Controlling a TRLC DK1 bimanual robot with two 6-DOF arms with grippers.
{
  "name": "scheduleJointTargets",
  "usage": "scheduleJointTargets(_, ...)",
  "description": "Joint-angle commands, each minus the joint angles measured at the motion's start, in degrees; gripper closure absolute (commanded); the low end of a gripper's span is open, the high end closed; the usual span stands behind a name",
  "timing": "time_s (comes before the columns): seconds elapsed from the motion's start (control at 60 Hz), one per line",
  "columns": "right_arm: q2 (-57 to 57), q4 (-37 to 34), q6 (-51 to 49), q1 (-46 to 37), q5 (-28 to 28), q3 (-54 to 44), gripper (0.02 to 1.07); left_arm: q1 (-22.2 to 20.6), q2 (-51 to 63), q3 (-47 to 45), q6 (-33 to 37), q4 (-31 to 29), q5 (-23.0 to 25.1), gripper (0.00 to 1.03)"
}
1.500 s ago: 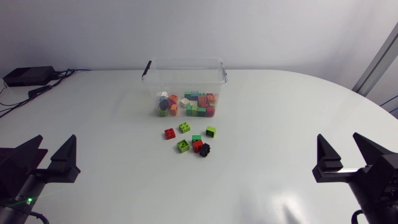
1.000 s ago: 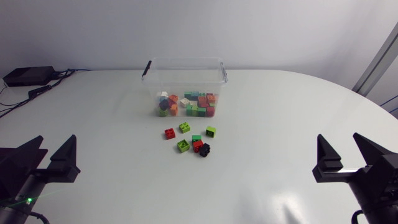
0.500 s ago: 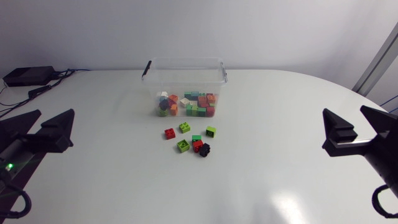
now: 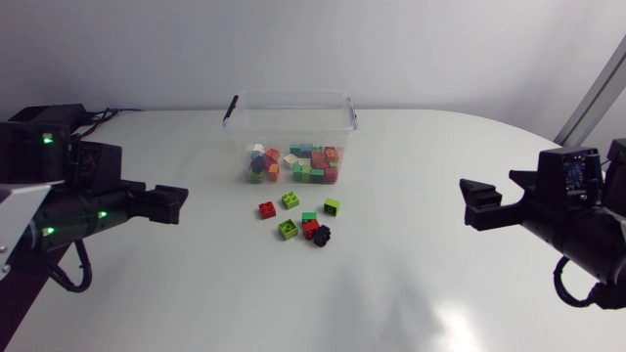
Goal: Place the duplo bricks in the container
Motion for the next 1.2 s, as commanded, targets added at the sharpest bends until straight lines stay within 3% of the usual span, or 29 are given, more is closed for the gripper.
scheduleJointTargets(0.0,1.4,0.3,0.6,1.2,0.0,1.5,0.06,-0.7,5.3,3.5,2.1,-1.1,0.2,0.06)
scheduleJointTargets(0.133,3.7,0.1,0.5,4.1,-0.1,1.6,0.06,-0.7,14.5,10.2,7.6,-5.9,4.7,0.06)
scheduleJointTargets(0.233,5.9,0.0,0.4,5.7,-1.5,2.1,0.06,-0.2,22.8,14.3,16.6,-6.6,8.9,0.08)
scheduleJointTargets(0.3,8.2,-0.2,0.4,6.2,-1.7,2.8,0.06,-0.5,27.7,17.1,23.4,-8.2,9.1,0.07)
scheduleJointTargets(0.583,16.9,-5.1,-2.9,7.4,-2.7,9.6,0.06,-3.1,37.4,24.0,37.3,-13.5,10.3,0.07)
scheduleJointTargets(0.717,22.3,-9.0,-7.0,9.7,-3.2,13.1,0.06,-5.2,44.0,30.4,38.8,-16.6,11.3,0.08)
scheduleJointTargets(0.867,35.2,-24.3,-18.8,10.4,-6.5,21.9,0.06,-6.3,49.7,36.1,39.1,-18.6,12.8,0.08)
scheduleJointTargets(0.95,35.2,-23.8,-21.7,10.5,-7.9,21.5,0.06,-7.3,51.7,37.4,39.5,-18.6,12.8,0.08)
scheduleJointTargets(1.017,33.0,-14.7,-24.7,11.2,-5.5,17.7,0.09,-8.3,53.6,38.7,39.9,-18.6,12.8,0.1)
scheduleJointTargets(1.05,33.3,-14.9,-25.5,11.4,-6.5,18.4,0.13,-8.7,54.6,39.5,40.3,-18.6,12.8,0.1)
scheduleJointTargets(1.183,37.5,-19.0,-25.4,10.9,-13.1,23.1,0.1,-8.9,57.7,42.3,40.6,-18.6,12.8,0.11)
